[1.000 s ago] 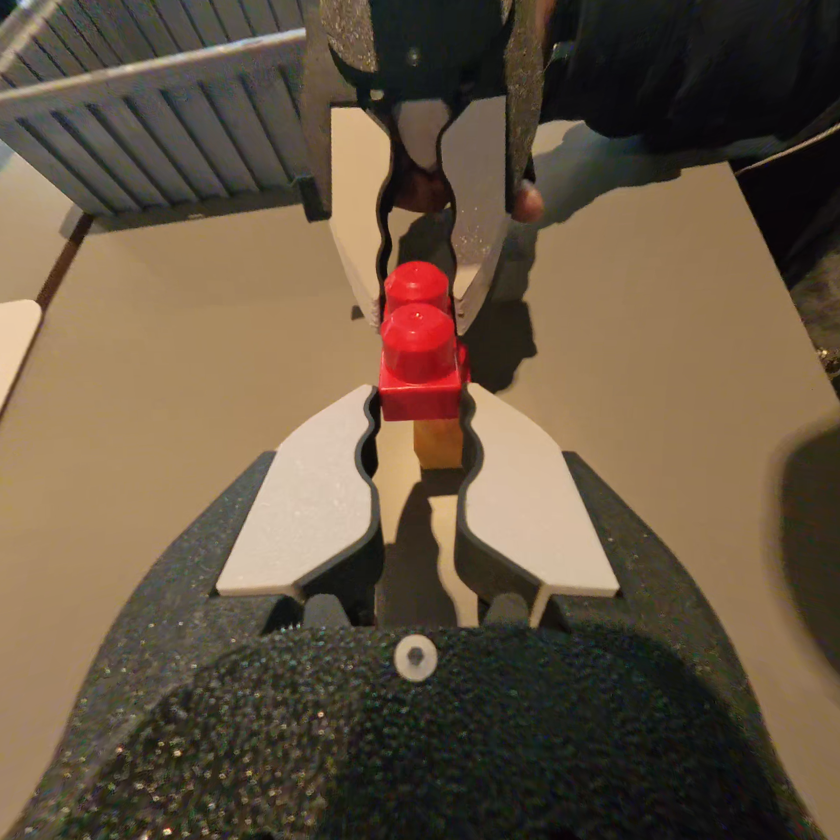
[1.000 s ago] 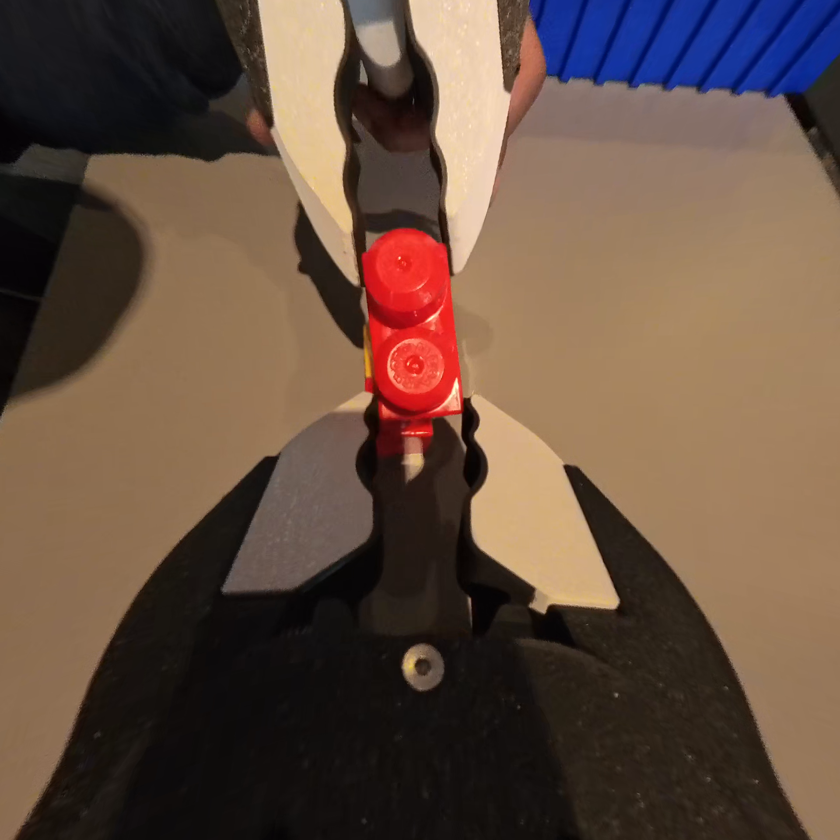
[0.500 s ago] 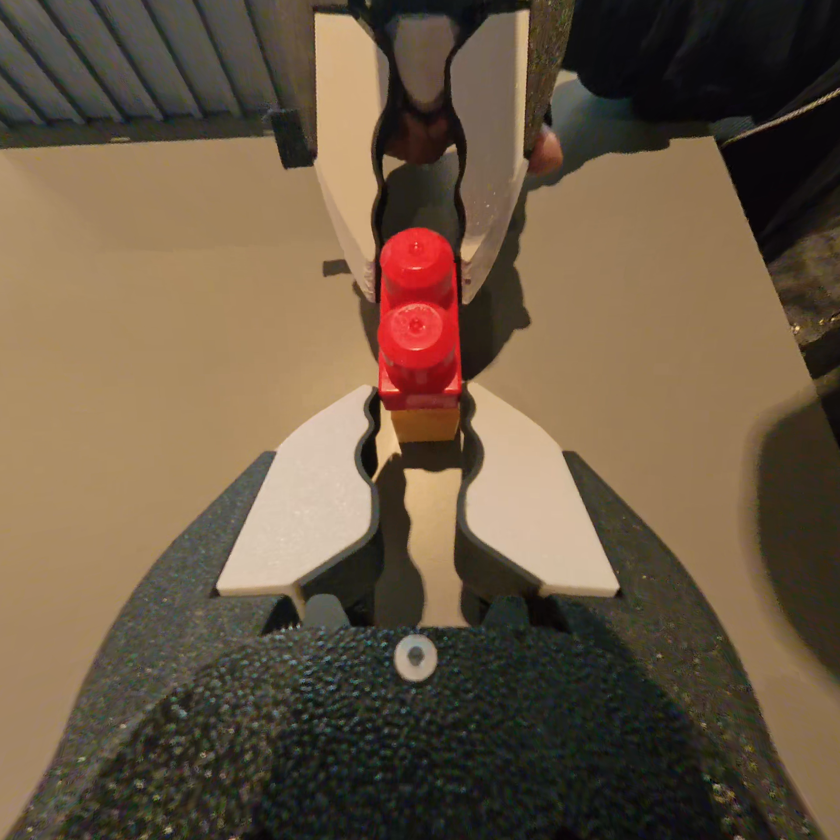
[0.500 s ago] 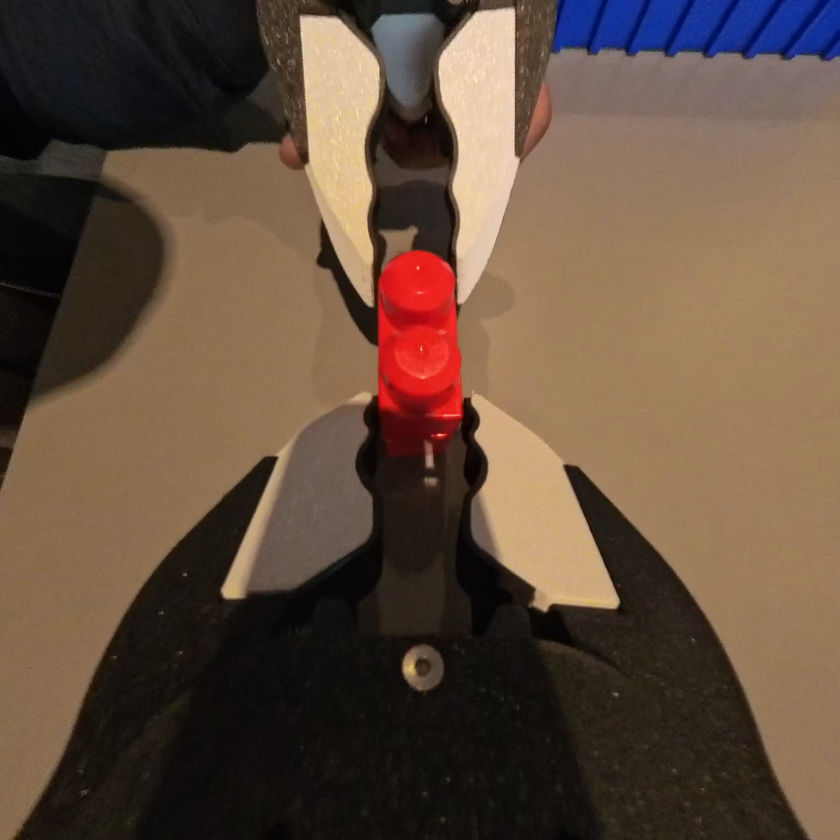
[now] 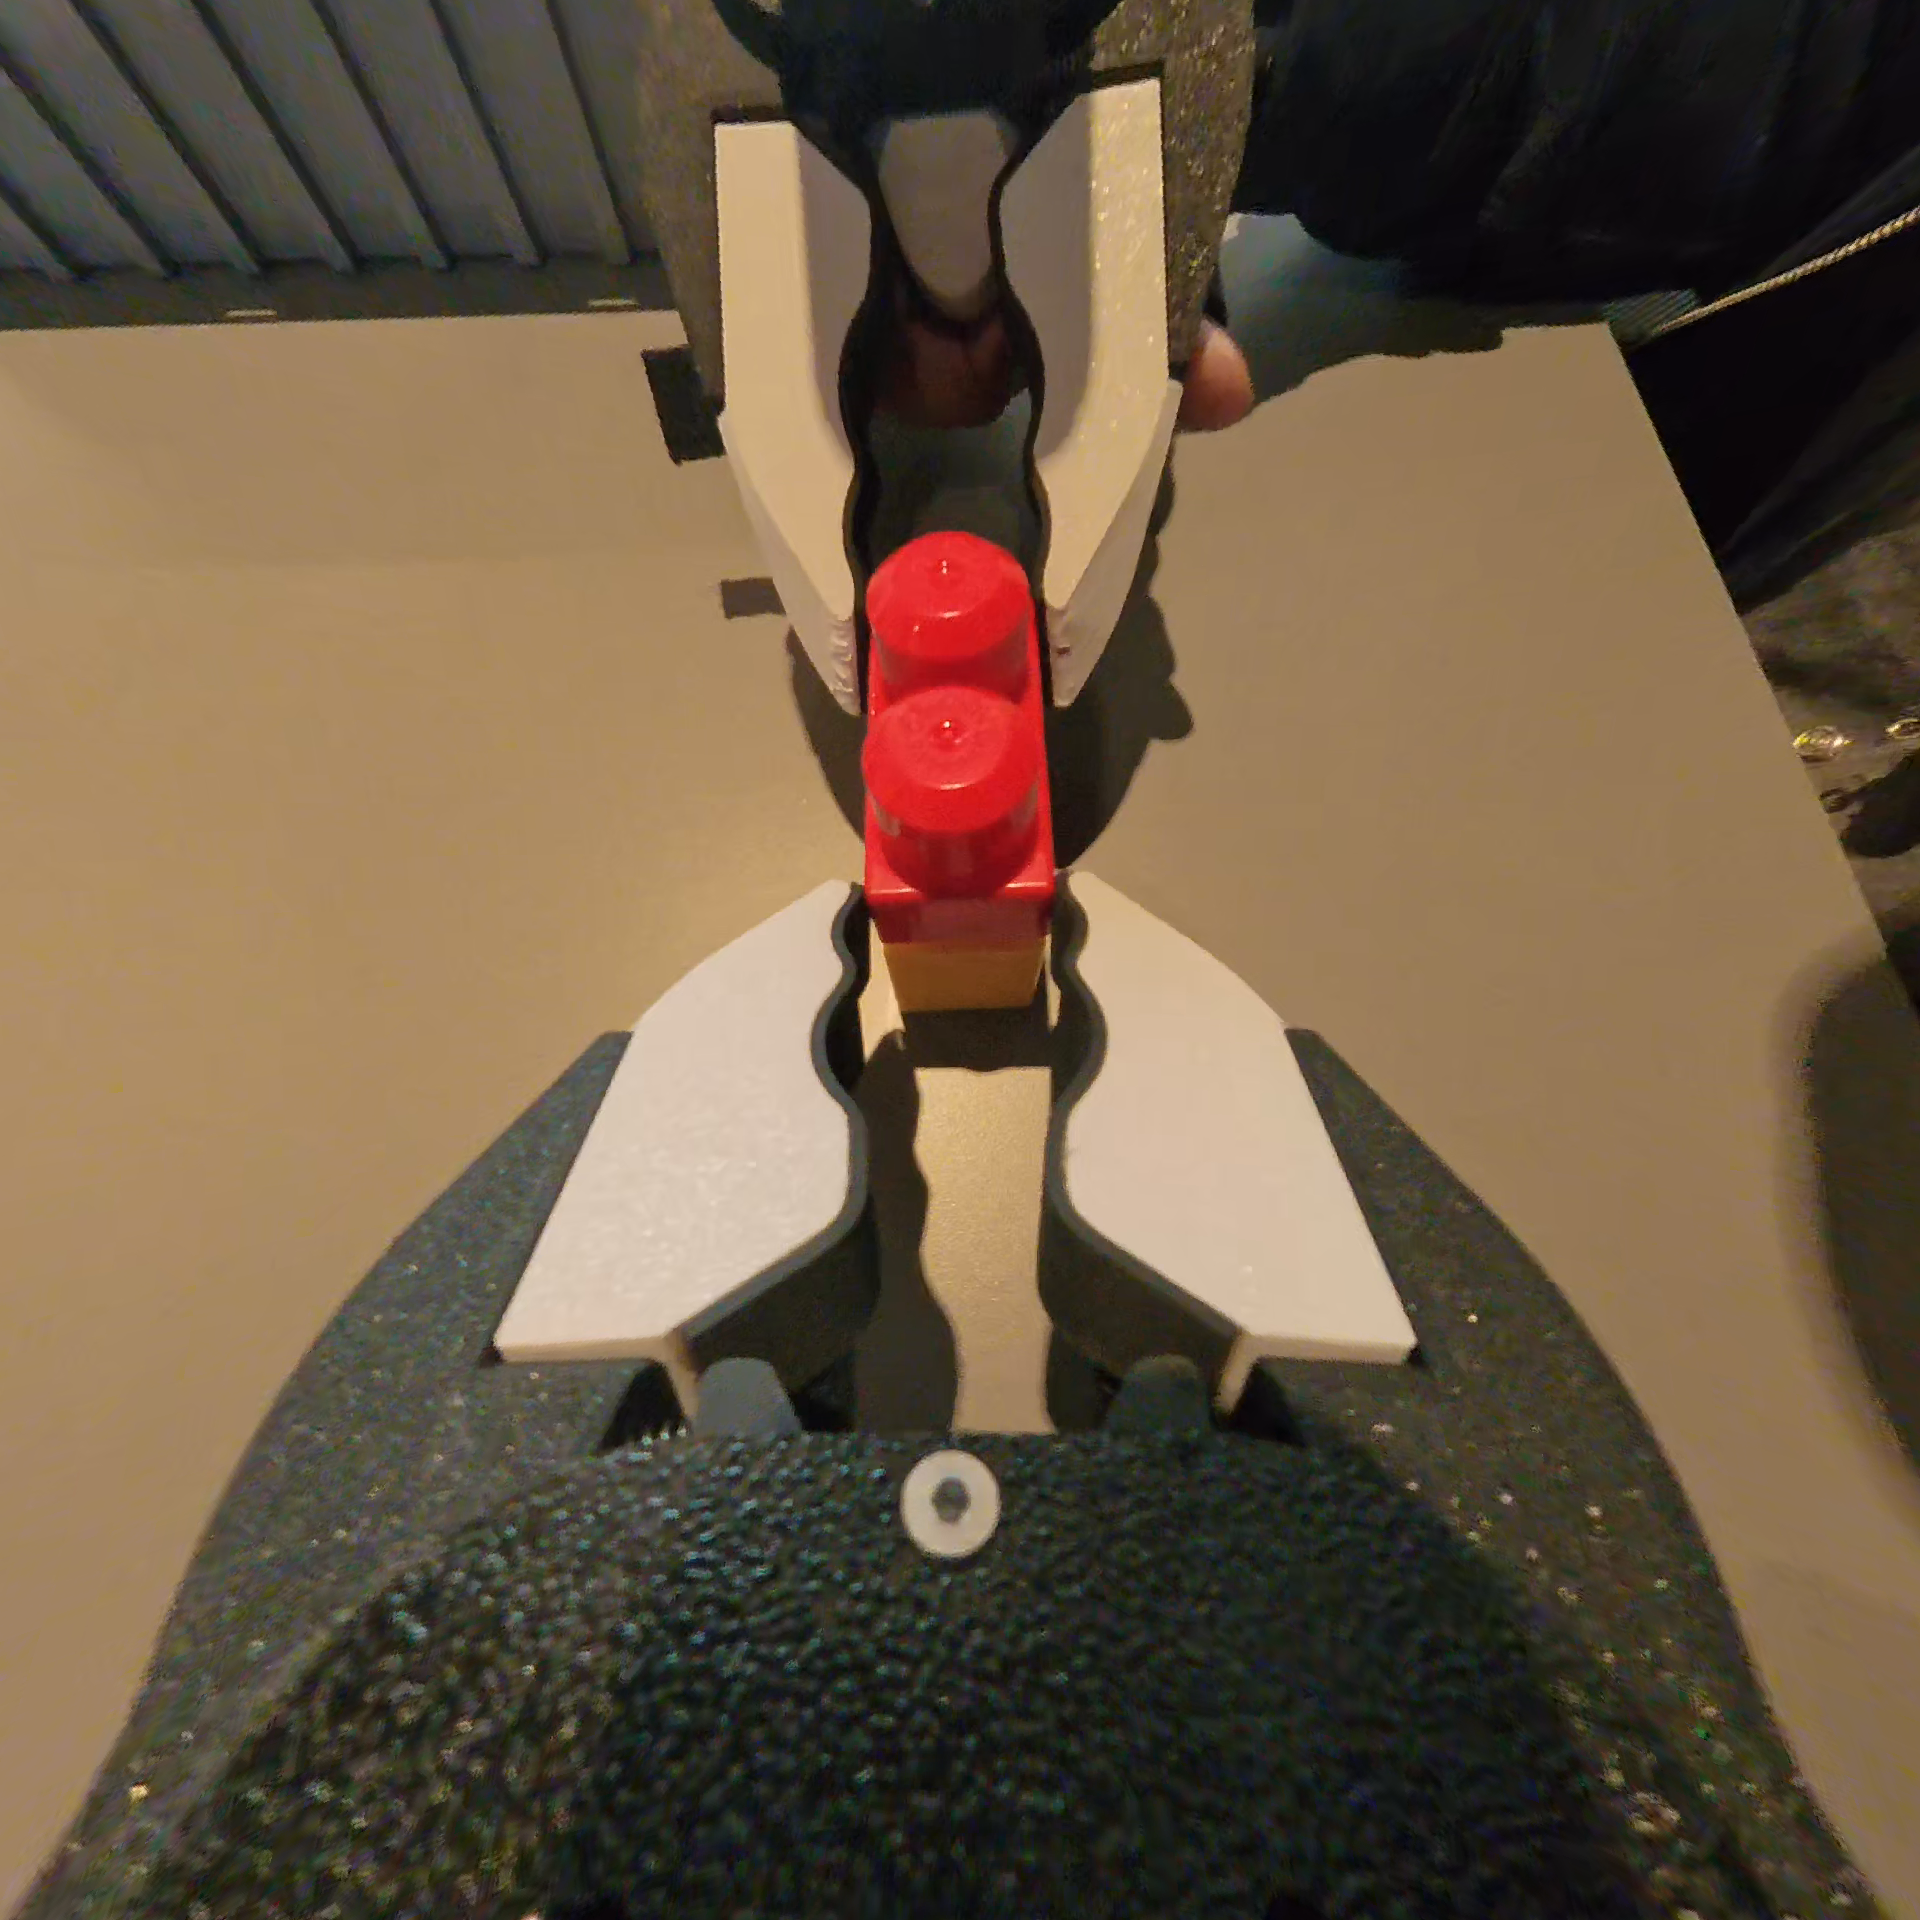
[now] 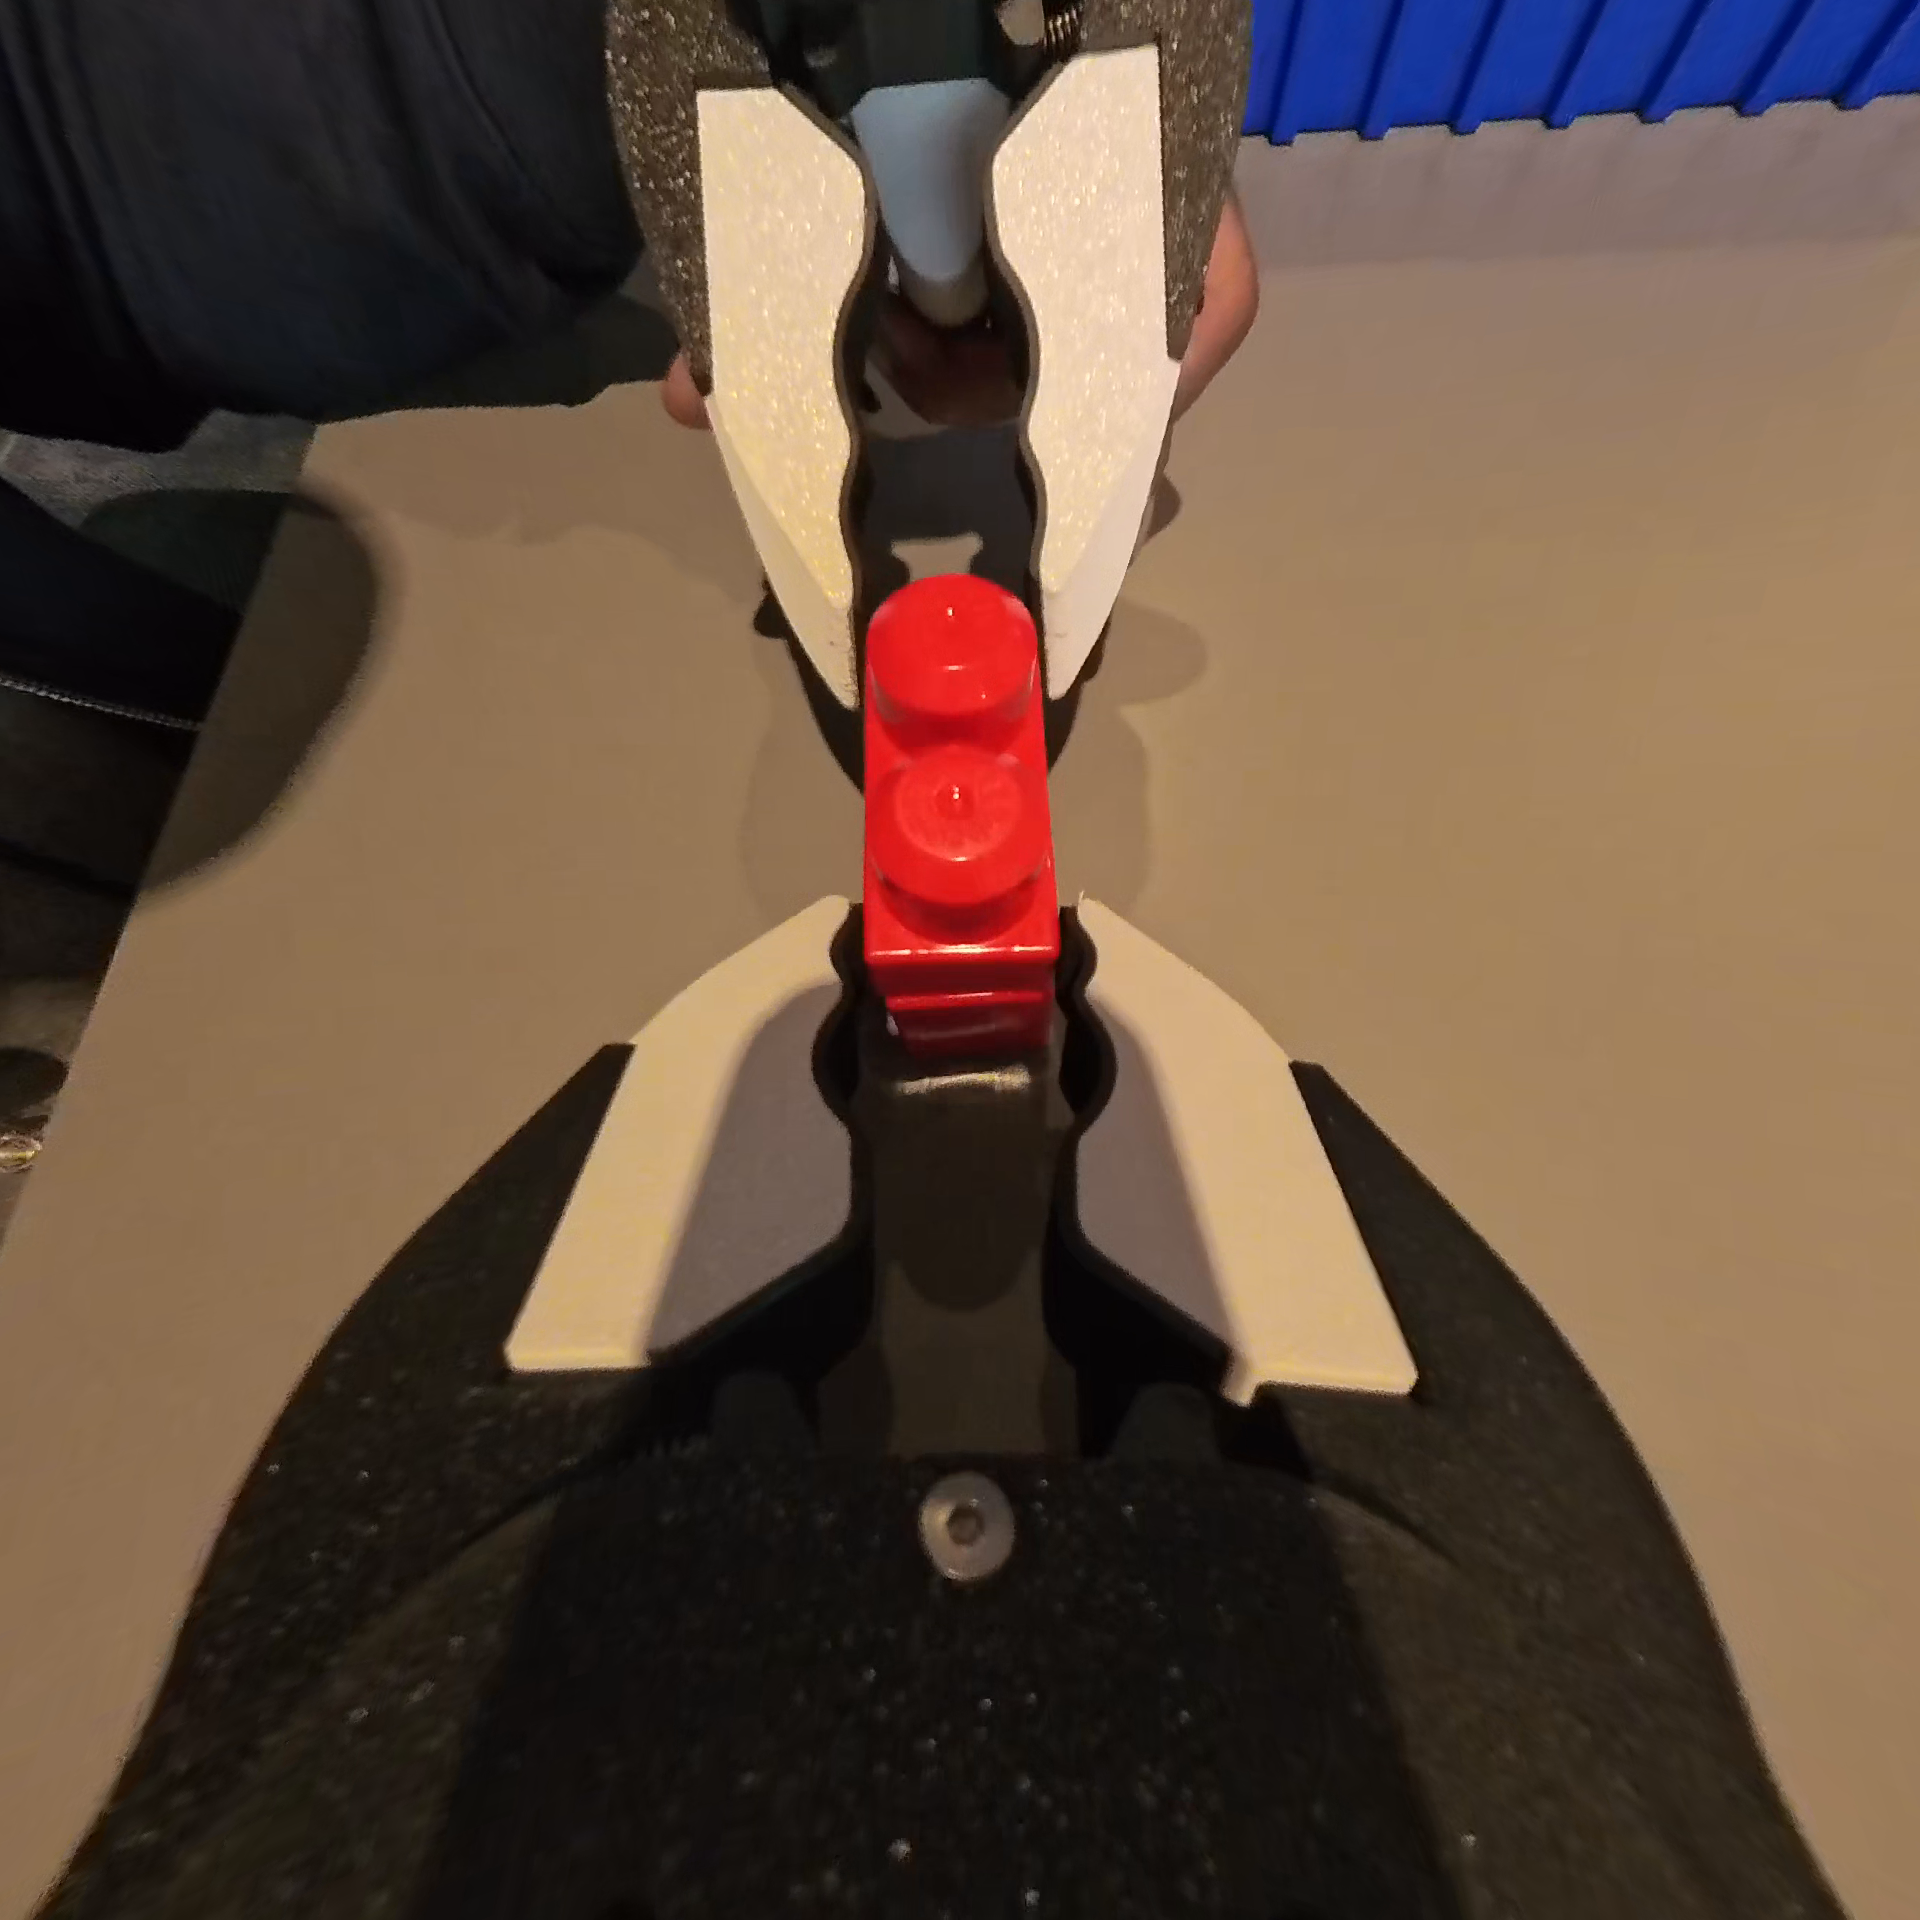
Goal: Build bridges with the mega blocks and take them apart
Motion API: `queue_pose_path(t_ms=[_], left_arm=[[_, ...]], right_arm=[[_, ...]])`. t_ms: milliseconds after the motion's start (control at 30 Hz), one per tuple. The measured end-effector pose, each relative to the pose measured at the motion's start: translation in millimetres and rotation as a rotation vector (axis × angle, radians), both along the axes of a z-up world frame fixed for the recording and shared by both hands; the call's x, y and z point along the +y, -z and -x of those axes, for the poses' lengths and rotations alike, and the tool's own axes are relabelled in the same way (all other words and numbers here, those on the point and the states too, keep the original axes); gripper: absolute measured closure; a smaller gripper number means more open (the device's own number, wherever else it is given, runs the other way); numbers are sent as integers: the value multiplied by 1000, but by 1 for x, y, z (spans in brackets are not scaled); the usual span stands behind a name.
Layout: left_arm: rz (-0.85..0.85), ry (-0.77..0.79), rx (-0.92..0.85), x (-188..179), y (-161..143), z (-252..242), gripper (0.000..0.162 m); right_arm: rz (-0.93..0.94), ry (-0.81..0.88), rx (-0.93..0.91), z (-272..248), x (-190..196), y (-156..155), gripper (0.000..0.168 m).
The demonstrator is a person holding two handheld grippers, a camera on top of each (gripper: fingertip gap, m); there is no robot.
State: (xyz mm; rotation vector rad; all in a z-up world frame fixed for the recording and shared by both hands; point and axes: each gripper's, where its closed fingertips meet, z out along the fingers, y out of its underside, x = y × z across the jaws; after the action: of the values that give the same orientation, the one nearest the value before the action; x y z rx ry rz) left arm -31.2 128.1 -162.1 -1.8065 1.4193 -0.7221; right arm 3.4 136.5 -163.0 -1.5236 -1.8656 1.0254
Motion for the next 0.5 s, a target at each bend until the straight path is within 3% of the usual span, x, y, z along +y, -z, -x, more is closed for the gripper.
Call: queue_pose_path(t_ms=[500], left_arm=[[3, 15, -68, 0, 6, -1, 129]], right_arm=[[95, 20, 21, 0, -1, 5, 131]])
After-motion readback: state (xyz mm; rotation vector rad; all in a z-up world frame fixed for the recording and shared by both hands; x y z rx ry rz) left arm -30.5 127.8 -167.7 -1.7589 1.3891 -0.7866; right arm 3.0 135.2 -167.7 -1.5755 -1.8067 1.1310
